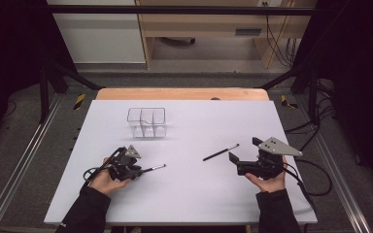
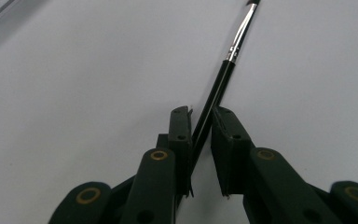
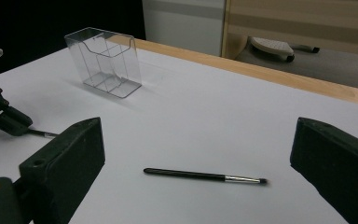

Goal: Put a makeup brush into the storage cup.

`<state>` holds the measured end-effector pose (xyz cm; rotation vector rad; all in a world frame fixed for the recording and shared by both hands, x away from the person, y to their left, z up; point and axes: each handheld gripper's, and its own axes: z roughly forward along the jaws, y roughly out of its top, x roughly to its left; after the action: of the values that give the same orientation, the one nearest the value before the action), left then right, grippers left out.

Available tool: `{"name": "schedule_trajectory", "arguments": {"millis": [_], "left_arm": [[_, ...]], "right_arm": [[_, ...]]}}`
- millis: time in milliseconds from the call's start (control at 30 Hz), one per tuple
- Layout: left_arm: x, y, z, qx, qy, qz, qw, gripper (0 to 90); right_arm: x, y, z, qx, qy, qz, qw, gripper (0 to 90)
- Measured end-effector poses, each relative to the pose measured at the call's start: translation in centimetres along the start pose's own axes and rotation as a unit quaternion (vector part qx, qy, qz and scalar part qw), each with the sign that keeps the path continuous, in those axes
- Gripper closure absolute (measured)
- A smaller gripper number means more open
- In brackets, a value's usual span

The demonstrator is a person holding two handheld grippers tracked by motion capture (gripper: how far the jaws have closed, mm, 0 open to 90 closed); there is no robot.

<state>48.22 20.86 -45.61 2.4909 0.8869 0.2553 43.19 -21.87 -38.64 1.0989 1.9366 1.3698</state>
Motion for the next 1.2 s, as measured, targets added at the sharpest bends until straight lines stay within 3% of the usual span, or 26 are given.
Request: {"name": "schedule_trajectory", "arguments": {"millis": [500, 800, 1067, 1100, 1200], "left_arm": [[0.0, 0.0, -0.1, 0.005, -0.004, -0.013, 0.9999, 82.5], [0.3, 0.0, -1.0, -0.019, -0.012, -0.012, 0.9997, 60.9], [0.0, 0.5, -2.1, -0.034, -0.004, -0.008, 0.9994, 44.1], [-0.2, 0.7, -2.4, -0.040, -0.003, -0.007, 0.9992, 39.0], [-0.4, 1.0, -2.7, -0.045, -0.002, -0.006, 0.9990, 35.7]], "right_arm": [[0.0, 0.0, -0.1, 0.000, 0.000, 0.001, 1.0000, 3.8], [-0.1, 0.0, -0.1, 0.001, 0.000, 0.002, 1.0000, 3.7], [-0.1, 0.0, -0.1, 0.002, -0.001, 0.002, 1.0000, 3.7], [-0.1, 0.0, -0.1, 0.001, -0.002, 0.002, 1.0000, 3.7], [-0.1, 0.1, -0.1, 0.001, -0.002, 0.003, 1.0000, 3.7]]}}
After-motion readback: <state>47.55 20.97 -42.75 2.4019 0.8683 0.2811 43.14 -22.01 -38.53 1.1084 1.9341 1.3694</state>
